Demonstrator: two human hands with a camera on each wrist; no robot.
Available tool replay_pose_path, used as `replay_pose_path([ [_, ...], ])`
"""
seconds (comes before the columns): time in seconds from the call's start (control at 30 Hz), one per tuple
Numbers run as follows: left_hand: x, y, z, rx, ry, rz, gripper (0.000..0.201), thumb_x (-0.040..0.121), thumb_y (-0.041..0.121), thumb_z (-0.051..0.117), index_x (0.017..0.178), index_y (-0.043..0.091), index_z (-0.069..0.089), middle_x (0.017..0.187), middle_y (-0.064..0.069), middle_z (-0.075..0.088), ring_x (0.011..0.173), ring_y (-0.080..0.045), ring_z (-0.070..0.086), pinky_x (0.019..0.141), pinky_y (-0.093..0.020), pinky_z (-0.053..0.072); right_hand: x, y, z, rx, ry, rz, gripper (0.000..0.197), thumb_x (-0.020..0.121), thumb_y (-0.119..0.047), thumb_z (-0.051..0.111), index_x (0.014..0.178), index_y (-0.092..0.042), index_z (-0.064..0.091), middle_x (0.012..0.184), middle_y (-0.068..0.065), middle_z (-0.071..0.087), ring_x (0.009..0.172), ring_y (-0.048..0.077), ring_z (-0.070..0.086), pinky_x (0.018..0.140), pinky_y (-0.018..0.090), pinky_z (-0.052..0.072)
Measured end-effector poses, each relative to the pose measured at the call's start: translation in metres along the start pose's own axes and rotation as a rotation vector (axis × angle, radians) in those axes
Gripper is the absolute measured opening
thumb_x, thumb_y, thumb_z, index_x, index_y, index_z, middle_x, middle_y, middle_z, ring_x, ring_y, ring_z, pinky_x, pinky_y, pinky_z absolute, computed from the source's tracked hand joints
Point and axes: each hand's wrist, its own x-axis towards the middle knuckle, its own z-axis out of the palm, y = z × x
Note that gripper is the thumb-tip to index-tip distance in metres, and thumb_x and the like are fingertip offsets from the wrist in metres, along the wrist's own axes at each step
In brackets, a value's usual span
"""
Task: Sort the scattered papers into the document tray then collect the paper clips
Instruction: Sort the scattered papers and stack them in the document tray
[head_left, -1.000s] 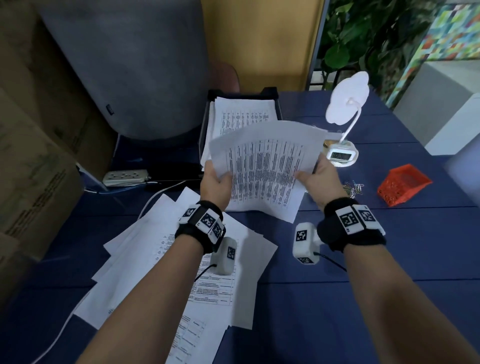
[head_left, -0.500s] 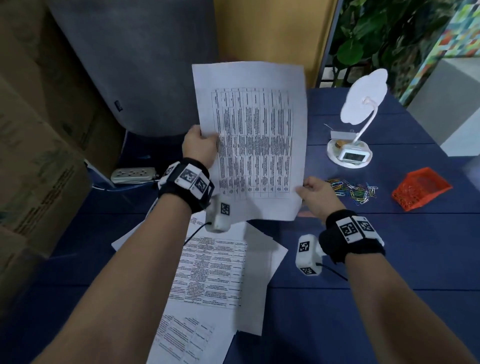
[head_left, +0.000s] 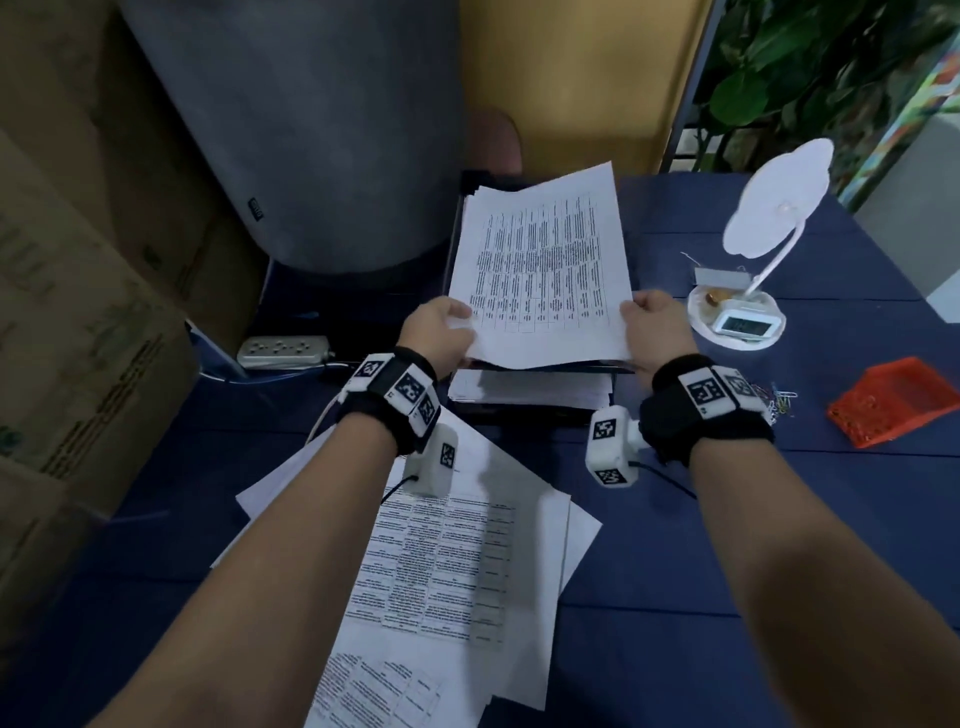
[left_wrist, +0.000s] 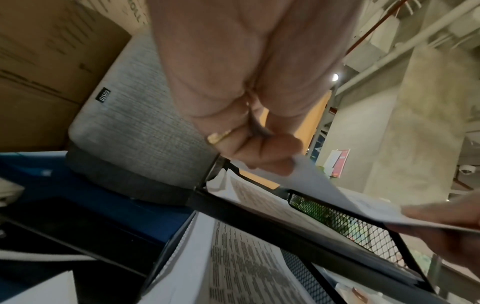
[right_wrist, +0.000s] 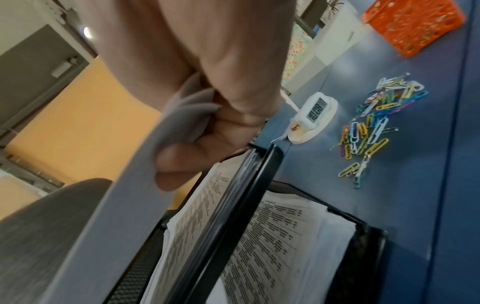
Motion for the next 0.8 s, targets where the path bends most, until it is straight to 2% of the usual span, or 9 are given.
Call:
replay_pose_path([
  [0.07,0.012,0.003,0.003,0.045,0.052,0.026,0.019,0.092,0.007,0.052,0.107,0.015,0.059,0.123,-0.008,0.056,0.065,-0.01,0.058,0.052,-0.018,0.053,0.001,-0.004,0.004,0.005,-0.083,0.053,0.028,0.096,-0.016,0.044,0.123,-0.014,0.048,0.104,0.008,0.062,0.076,0.025,0.065,0.054,0.028,0.055],
  [0.17,0.027,0.01,0.009,0.133,0.072,0.06,0.027,0.095,0.01,0.049,0.12,0.013,0.058,0.124,-0.007,0.056,0.075,-0.014,0.06,0.053,-0.012,0.049,0.006,-0.007,0.009,-0.132,-0.139,0.064,0.043,0.091,-0.002,0.044,0.131,-0.017,0.039,0.103,0.011,0.059,0.054,0.02,0.063,0.036,0.022,0.043],
  [0.2,0.03,0.012,0.011,0.159,0.065,0.069,0.029,0.095,0.011,0.049,0.124,0.012,0.056,0.128,-0.007,0.055,0.087,-0.018,0.061,0.059,-0.011,0.049,0.007,-0.009,0.011,-0.161,-0.102,0.037,0.044,0.09,0.003,0.044,0.13,-0.016,0.04,0.101,0.01,0.057,0.053,0.02,0.063,0.036,0.023,0.045],
  [0.3,0.038,0.017,0.014,0.265,0.034,0.113,0.041,0.093,0.016,0.057,0.134,0.011,0.049,0.141,-0.01,0.045,0.126,-0.023,0.046,0.101,-0.025,0.038,0.009,-0.01,0.015,-0.185,0.016,0.004,0.033,0.091,0.008,0.042,0.119,-0.008,0.049,0.081,0.0,0.048,0.057,0.024,0.065,0.047,0.029,0.055],
  [0.37,0.037,0.016,0.013,0.276,0.014,0.144,0.045,0.091,0.018,0.062,0.134,0.012,0.048,0.15,-0.011,0.029,0.135,-0.023,0.035,0.11,-0.028,0.028,0.009,-0.006,0.016,-0.255,0.032,-0.026,0.027,0.091,0.004,0.046,0.113,-0.006,0.055,0.083,0.006,0.056,0.067,0.028,0.068,0.062,0.037,0.059],
  [0.43,0.033,0.01,0.008,0.249,0.046,0.186,0.039,0.09,0.018,0.063,0.127,0.013,0.054,0.154,-0.01,0.019,0.139,-0.022,0.027,0.11,-0.026,0.024,0.01,0.001,0.014,-0.51,0.046,-0.107,0.023,0.087,-0.006,0.055,0.109,-0.01,0.061,0.103,0.013,0.064,0.087,0.03,0.067,0.076,0.034,0.054],
  [0.53,0.022,-0.009,-0.004,0.236,0.179,0.285,0.028,0.088,0.019,0.065,0.114,0.012,0.061,0.147,-0.009,0.028,0.135,-0.022,0.033,0.112,-0.03,0.028,0.005,0.014,0.012,-0.688,0.062,-0.158,0.022,0.084,-0.02,0.062,0.105,-0.015,0.06,0.112,0.01,0.062,0.096,0.029,0.058,0.073,0.029,0.042],
  [0.63,0.009,-0.035,-0.018,0.205,0.266,0.27,0.023,0.086,0.018,0.065,0.108,0.012,0.063,0.134,-0.009,0.038,0.12,-0.023,0.046,0.104,-0.033,0.038,-0.012,0.023,0.021,-0.638,0.104,-0.207,0.018,0.085,-0.025,0.061,0.096,-0.013,0.055,0.097,0.01,0.061,0.082,0.025,0.05,0.067,0.029,0.036],
  [0.8,-0.028,-0.086,-0.036,0.319,0.24,0.132,0.022,0.09,0.014,0.06,0.111,0.007,0.062,0.126,-0.008,0.043,0.102,-0.01,0.045,0.085,-0.008,0.029,-0.053,0.039,0.048,-0.555,0.063,-0.316,0.016,0.089,-0.03,0.058,0.085,-0.015,0.052,0.076,0.001,0.057,0.074,0.024,0.053,0.063,0.029,0.038],
])
